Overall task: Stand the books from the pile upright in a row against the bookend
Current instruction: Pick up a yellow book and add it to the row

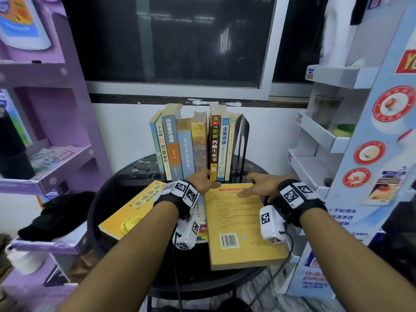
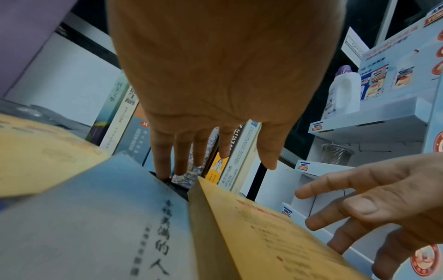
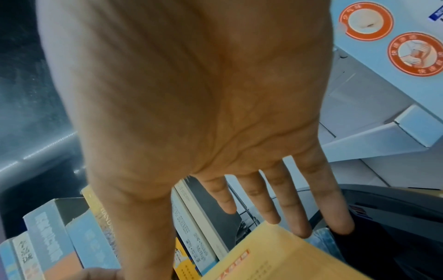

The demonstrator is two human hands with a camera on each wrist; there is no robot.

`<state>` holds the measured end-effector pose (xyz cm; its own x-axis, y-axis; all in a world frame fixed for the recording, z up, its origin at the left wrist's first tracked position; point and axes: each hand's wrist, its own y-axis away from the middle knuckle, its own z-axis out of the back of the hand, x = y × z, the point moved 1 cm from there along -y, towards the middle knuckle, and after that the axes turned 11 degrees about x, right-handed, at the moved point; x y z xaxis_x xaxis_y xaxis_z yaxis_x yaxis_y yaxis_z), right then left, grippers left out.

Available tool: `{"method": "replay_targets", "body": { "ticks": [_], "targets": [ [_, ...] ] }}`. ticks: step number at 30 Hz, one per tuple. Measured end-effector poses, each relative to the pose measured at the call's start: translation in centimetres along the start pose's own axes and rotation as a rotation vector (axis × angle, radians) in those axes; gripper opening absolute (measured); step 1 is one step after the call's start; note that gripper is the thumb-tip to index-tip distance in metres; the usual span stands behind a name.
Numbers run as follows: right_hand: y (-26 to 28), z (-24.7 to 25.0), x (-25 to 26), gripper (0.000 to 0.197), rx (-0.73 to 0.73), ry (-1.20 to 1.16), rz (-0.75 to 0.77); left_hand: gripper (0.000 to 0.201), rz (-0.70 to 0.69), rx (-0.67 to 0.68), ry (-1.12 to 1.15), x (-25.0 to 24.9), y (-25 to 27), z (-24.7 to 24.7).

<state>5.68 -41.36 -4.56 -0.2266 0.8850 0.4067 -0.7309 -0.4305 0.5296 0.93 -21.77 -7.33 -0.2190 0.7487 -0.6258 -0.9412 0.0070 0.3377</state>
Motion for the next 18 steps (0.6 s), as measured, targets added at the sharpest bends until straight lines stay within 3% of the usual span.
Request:
{"method": "replay_targets", "body": {
  "ticks": [7, 11, 18],
  "targets": [
    [-0.4, -0.4, -0.5, 0.064, 0.022, -0.03, -0.044, 0.074, 0.141, 0.094, -0.049, 0.1, -0.7, -0.9],
    [-0.5, -0.5, -0.3, 0.042, 0.018, -0.013, -0.047, 0.071, 0.183, 0.076, -0.12, -0.5, -1.3, -1.1],
    [-1.3, -0.6, -0.4, 0.047, 0.01, -0.011, -0.081, 0.071, 0.227, 0.086, -0.17, -0.8, -1.8, -0.7]
  ]
}}
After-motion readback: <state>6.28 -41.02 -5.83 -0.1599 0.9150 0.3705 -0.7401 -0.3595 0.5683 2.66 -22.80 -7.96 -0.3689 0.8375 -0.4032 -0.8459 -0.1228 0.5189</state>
